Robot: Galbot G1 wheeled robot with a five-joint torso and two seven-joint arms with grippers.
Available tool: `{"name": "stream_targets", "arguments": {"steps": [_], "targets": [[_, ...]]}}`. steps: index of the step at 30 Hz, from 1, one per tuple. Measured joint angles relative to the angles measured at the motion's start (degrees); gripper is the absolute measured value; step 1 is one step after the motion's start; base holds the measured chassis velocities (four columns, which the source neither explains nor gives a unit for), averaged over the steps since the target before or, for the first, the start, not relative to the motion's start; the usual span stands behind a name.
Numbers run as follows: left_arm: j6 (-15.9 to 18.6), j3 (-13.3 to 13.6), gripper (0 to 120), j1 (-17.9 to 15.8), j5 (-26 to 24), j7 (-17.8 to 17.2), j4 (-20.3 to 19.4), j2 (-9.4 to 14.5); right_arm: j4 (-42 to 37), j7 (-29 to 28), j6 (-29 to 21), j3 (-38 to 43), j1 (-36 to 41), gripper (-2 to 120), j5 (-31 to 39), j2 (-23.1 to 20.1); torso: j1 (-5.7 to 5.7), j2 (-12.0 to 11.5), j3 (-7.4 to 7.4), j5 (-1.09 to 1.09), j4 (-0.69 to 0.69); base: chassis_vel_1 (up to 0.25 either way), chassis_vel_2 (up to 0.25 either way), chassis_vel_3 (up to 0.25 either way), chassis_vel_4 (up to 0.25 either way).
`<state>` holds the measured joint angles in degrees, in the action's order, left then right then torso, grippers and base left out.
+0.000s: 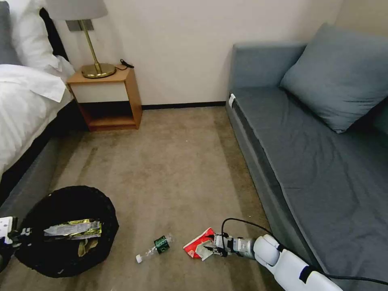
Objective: Pick up the trash bin, then pick up the garbage on the floor and place it into the trash bin.
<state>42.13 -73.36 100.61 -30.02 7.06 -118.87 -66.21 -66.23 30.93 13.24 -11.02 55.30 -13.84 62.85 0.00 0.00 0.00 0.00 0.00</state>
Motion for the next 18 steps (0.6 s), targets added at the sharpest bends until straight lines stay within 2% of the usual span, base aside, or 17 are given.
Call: {"name": "stream_targets", "arguments": {"steps": [2,4,6,12,16,18], "targets": [[0.0,0.0,3,0.0,0.0,0.0,0.0,0.0,0.0,-0.1,0.0,0.0,0.1,12,0.0,0.1,0.0,0.0,0.0,0.0,0.0,0.0,0.0,0.0,0.0],[0.0,0.0,3,0.0,0.0,0.0,0.0,0.0,0.0,-0.1,0.0,0.1,0.1,9,0.0,0.1,0.0,0.0,0.0,0.0,0.0,0.0,0.0,0.0,0.0],[0.0,0.0,3,0.0,0.0,0.0,0.0,0.0,0.0,-0.2,0.0,0.1,0.1,0,0.0,0.1,0.0,0.0,0.0,0.0,0.0,0.0,0.0,0.0,0.0],[0.0,-0.1,3,0.0,-0.1,0.0,0.0,0.0,-1.5,-1.7,-0.8,0.7,0.7,0,1.6,-0.1,0.0,0.0,0.0,0.0,0.0,0.0,0.0,0.0,0.0],[0.0,-0.2,3,0.1,-0.2,0.0,0.0,-0.1,-6.5,-2.8,-2.3,1.6,1.5,0,7.1,-1.4,0.0,0.0,0.0,0.0,0.0,0.0,0.0,0.0,0.0],[0.0,-0.1,3,0.1,-0.2,0.0,0.0,-0.2,-12.1,-3.8,-4.1,2.0,2.0,0,12.7,-2.7,0.0,0.0,0.0,0.0,-0.01,0.0,0.0,0.0,0.0]]}}
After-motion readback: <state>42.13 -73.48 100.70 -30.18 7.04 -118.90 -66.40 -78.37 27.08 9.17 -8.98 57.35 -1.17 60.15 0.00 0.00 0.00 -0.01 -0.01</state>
